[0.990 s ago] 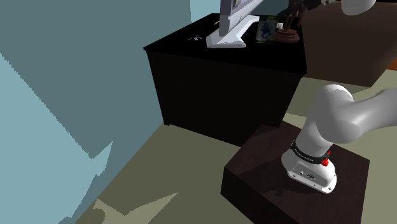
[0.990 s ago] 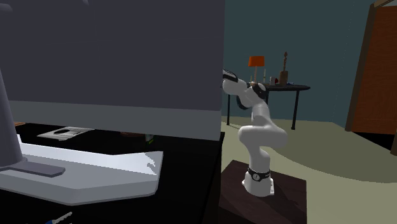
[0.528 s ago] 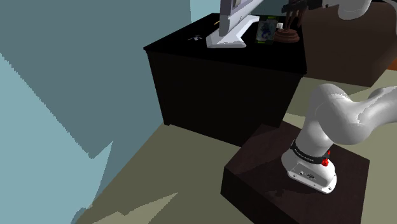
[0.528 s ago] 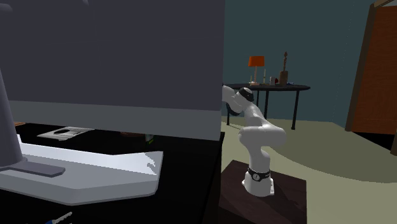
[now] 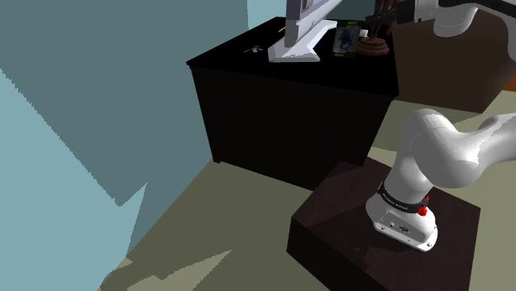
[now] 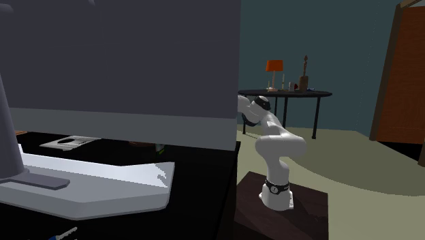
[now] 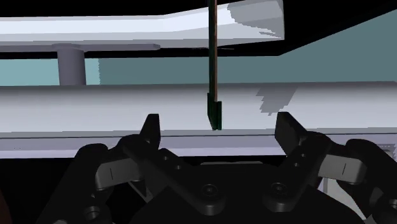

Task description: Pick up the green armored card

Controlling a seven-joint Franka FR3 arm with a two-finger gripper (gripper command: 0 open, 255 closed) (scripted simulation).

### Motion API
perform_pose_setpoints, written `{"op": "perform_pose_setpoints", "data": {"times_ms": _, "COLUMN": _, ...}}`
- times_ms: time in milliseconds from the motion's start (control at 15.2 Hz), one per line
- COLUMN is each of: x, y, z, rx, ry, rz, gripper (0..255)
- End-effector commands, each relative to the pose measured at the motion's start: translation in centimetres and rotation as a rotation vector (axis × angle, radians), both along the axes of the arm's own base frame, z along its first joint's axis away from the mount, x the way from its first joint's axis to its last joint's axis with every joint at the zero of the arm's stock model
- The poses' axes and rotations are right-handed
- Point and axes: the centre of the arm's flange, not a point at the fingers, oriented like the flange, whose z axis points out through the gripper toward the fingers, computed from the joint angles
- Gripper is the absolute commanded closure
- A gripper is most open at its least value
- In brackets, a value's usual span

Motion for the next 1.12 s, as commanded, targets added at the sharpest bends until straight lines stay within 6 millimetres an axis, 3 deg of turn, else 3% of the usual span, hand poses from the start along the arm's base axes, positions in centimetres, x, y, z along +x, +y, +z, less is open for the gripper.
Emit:
{"op": "perform_pose_setpoints", "data": {"times_ms": 0, "x": 0.0, "y": 0.0, "z": -0.3, "rx": 0.000, "ry": 0.000, "rz": 0.000, "gripper": 255}}
{"op": "perform_pose_setpoints", "data": {"times_ms": 594, "x": 0.0, "y": 0.0, "z": -0.3, "rx": 0.000, "ry": 0.000, "rz": 0.000, "gripper": 255}}
{"op": "perform_pose_setpoints", "data": {"times_ms": 1056, "x": 0.0, "y": 0.0, "z": 3.4, "rx": 0.000, "ry": 0.000, "rz": 0.000, "gripper": 255}}
